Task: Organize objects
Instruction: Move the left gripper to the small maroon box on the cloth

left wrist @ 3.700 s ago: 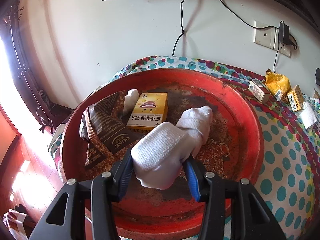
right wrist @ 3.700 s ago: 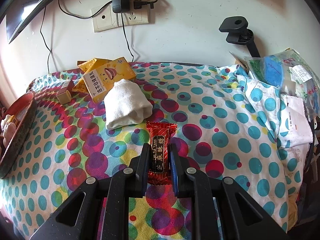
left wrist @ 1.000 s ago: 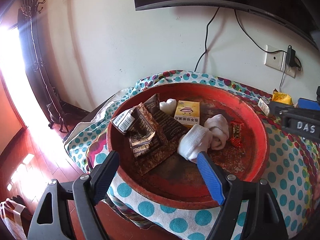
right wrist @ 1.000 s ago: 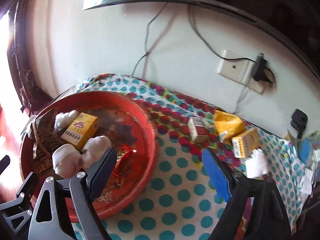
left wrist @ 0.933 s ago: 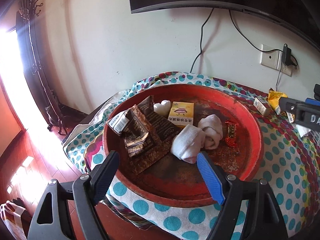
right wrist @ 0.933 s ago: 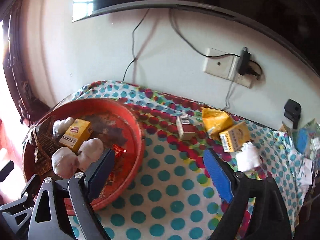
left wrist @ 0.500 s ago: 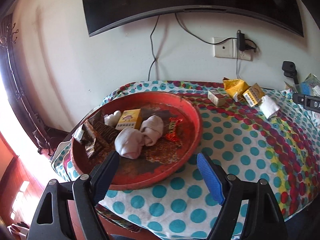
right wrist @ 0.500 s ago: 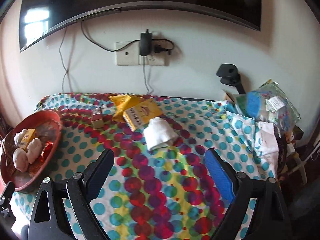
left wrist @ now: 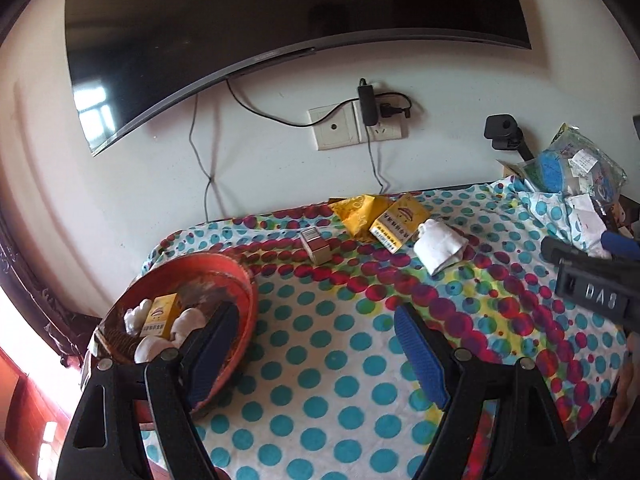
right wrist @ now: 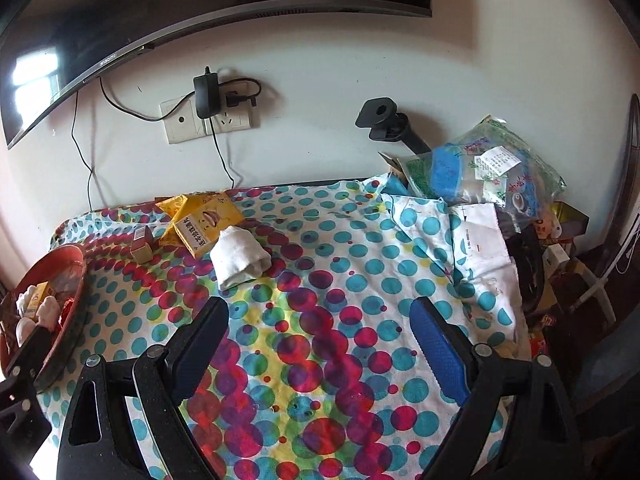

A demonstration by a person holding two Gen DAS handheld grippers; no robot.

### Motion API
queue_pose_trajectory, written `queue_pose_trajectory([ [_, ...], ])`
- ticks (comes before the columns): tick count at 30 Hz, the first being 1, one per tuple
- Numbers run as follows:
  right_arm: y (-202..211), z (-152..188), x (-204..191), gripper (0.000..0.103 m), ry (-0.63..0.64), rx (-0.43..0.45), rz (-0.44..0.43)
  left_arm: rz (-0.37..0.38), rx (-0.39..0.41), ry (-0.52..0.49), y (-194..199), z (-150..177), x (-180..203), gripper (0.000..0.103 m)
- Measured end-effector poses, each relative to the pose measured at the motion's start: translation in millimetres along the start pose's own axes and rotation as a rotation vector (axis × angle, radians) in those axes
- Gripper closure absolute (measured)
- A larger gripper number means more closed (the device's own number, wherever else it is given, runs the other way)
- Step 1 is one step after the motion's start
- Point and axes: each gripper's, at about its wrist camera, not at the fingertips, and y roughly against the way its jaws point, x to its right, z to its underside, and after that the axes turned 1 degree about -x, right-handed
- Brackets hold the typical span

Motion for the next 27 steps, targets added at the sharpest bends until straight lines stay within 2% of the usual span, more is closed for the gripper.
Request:
queue_pose_trajectory([
  [5, 3.9, 0.4, 12.6, 0.012, -0.021, 0.003, -0.003, 0.002, 0.005, -0.042, -5.2, -18.6, 37.5, 0.021],
  [14, 0.2, 3.6, 27.2, 0.012, -0.041, -0.001, -0.004, 0.004, -0.017, -0.068, -13.3, -9.6, 47.8, 0.021],
  [22, -14.5, 10.3, 27.0, 0.012, -0.036, -0.022, -0.009, 0.002, -0.035, -0.071, -30.1, -4.4, 38.4, 0.021],
  [27, -28.4, 17.8, 15.1, 0.012, 0.008, -0.034, -0.02, 0.061, -0.08, 0.015, -61.4, 12.4, -4.0, 0.021],
])
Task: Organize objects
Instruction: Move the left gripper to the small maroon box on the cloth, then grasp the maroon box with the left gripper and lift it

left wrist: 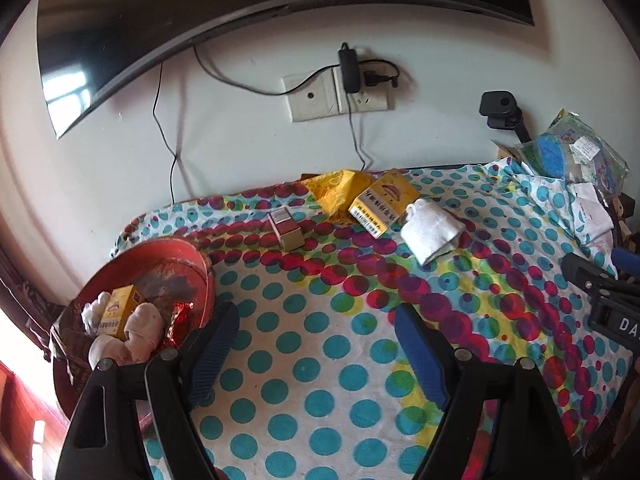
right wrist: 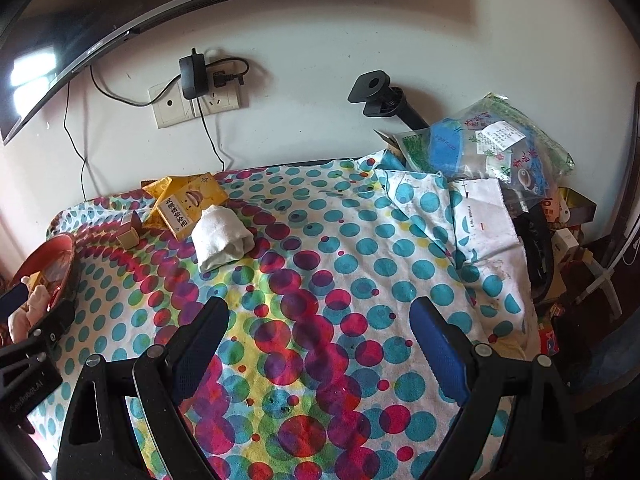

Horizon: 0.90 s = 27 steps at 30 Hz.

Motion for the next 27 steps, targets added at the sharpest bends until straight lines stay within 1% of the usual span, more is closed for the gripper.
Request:
queue_pose_trajectory([
  [4, -21.5, 6.0, -15.1, 0.012, 0.043, -0.031, -0.023, 0.022, -0.053, 0.062, -30.8, 5.4, -38.0, 0.021],
  [6, -31.4, 6.5, -21.0, 0.012, 0.053, -0.047, -0.042, 0.012, -0.064, 0.072, -41.7, 1.1, -47.1, 0.021],
  [7, -35.7, 6.0, -23.7, 0.012, 0.058, -0.052, -0.05, 0.024, -0.057, 0.064, -45.0, -2.6, -48.4, 0.021],
  [9, -41.7, 3.4, -28.0, 0.012, 0.063, -0.057, -0.064, 0.022, -0.039, 0.051, -51.4, -11.9, -48.4, 0.021],
  [10, -44.4, 1.4, -30.3, 0.012, 0.068, -0.06, -0.074, 0.024, -0.043, 0.052, -58.3, -17.1, -49.5, 0.021],
  [14, -51.7, -7.5, -38.9, 0.012, 0.102, -0.056, -0.084, 0.021, -0.089, 0.105, -95.7, -37.9, -58.3, 0.021],
  [18, -59.2, -14.1, -42.5, 0.012, 0.111, -0.063, -0.105, -0.013, -0.1, 0.119, -130.3, -58.9, -54.3, 0.021],
  [20, -63.5, -15.6, -42.5, 0.012, 0.113, -0.073, -0.115, -0.028, -0.122, 0.128, -150.0, -68.0, -51.0, 0.021],
  [22, -67.2, -15.7, -40.6, 0.012, 0.109, -0.079, -0.12, -0.043, -0.143, 0.151, -167.0, -73.3, -51.1, 0.021],
  [23, -69.0, -15.3, -39.2, 0.012, 0.103, -0.082, -0.127, -0.037, -0.163, 0.167, -176.5, -74.6, -51.7, 0.021],
  [25, -73.1, -14.2, -37.4, 0.012, 0.102, -0.095, -0.144, -0.047, -0.196, 0.192, -192.7, -76.1, -52.5, 0.021],
  [27, -76.8, -12.2, -36.4, 0.012, 0.109, -0.104, -0.149, -0.03, -0.202, 0.198, -204.3, -78.0, -51.9, 0.021],
])
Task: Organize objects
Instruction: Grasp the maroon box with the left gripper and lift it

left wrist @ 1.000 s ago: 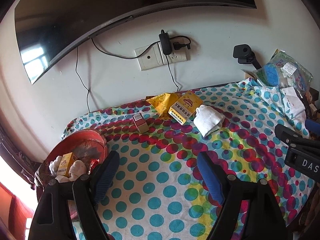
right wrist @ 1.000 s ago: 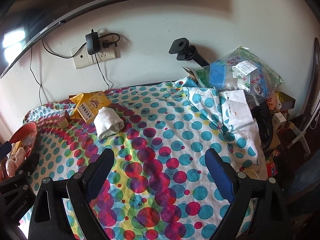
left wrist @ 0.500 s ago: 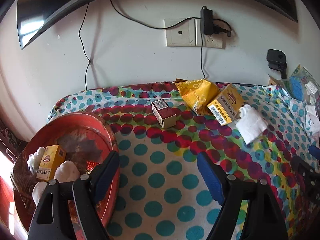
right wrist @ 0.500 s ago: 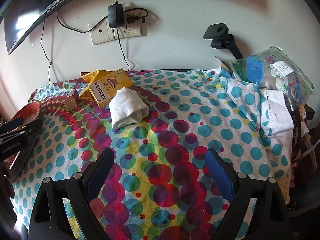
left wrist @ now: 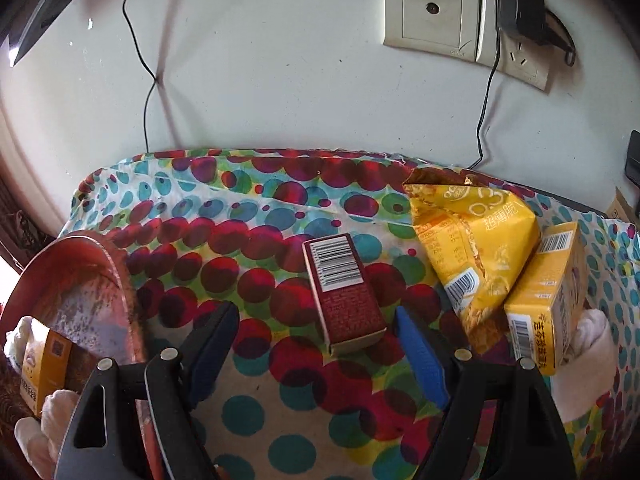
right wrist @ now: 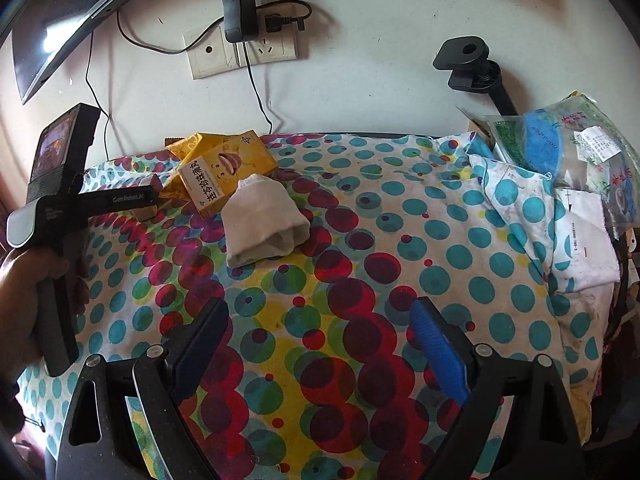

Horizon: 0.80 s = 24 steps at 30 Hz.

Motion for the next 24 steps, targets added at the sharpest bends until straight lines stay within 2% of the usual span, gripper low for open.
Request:
queue_pose_trajectory([
  [2, -3.9, 1.3, 2.3, 0.012, -0.002, -0.01, -0.013, -0.03, -0.005, 0.007, -9.6, -2.8, 0.6, 0.022],
  [3, -5.5, 1.7, 3.8, 0.012, -0.007, -0.014, -0.02, -0.021, -0.024, 0.02, -16.0, -4.1, -0.4, 0.022],
  [5, -8.9, 1.3, 6.0, 0.012, -0.009, -0.019, -0.028, -0.006, -0.026, 0.045, -21.6, -6.9, -3.3, 0.033],
  [7, -11.6, -0.3, 6.3, 0.012, -0.004, -0.017, -0.024, -0.002, -0.011, 0.023, -21.3, -9.9, -0.1, 0.074],
  [15, -23.6, -14.0, -8.5, 0.012, 0.015, -0.016, -0.04, 0.044, 0.035, 0.035, 9.5, -4.9, -5.0, 0.074],
  [24, -46.5, -43.2, -37.6, 0.012, 0.068, -0.016, -0.023, 0.07, 0.085, -0.064, 62.4, 28.8, -1.7, 0.074],
])
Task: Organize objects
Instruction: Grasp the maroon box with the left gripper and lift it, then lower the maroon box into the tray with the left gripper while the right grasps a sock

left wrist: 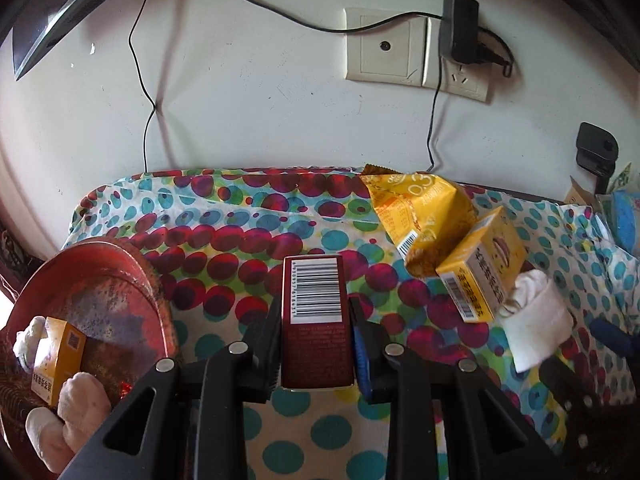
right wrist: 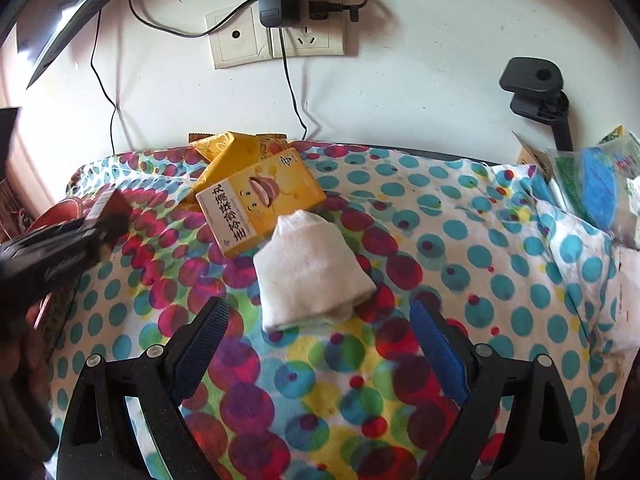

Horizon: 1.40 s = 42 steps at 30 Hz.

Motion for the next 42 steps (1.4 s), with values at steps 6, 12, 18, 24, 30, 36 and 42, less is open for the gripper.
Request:
queue_pose_trajectory([
  [6, -15.7, -8.1, -9.7, 0.012, 0.024, -0.02, 0.023, 0.01, 0.025, -0.001, 31.2, 19.6, -9.9, 0.074],
  [12, -29.7, -9.2, -15.1, 0.012, 0.037, -0.037, 0.049, -0.005, 0.042, 0.006, 54.4, 40.6, -27.4, 0.074],
  [18, -39.9, -10.3, -17.0, 0.016, 0.044, -0.047, 0.056, -0.016, 0.041, 0.025, 74.8, 59.3, -48.0, 0.074],
  [24, -48.1, -12.4, -15.4, 0.054, 0.033, -0.062, 0.06, -0.061, 0.04, 0.052, 95.4, 81.5, -74.9, 0.074],
  [30, -38.9, -8.0, -11.0, 0.068, 0.018, -0.032, 0.048, -0.142, 0.031, 0.111, 117.0, 103.7, -119.6, 0.074],
  [36, -26.2, 1.7, -5.0, 0.069, -0.005, -0.014, 0.034, -0.217, 0.004, 0.157, 132.2, 130.3, -158.1, 0.074],
  [42, -13.1, 10.5, 2.8, 0.07, -0.022, 0.012, 0.024, -0.243, -0.009, 0.17, 144.7, 151.9, -176.9, 0.074],
])
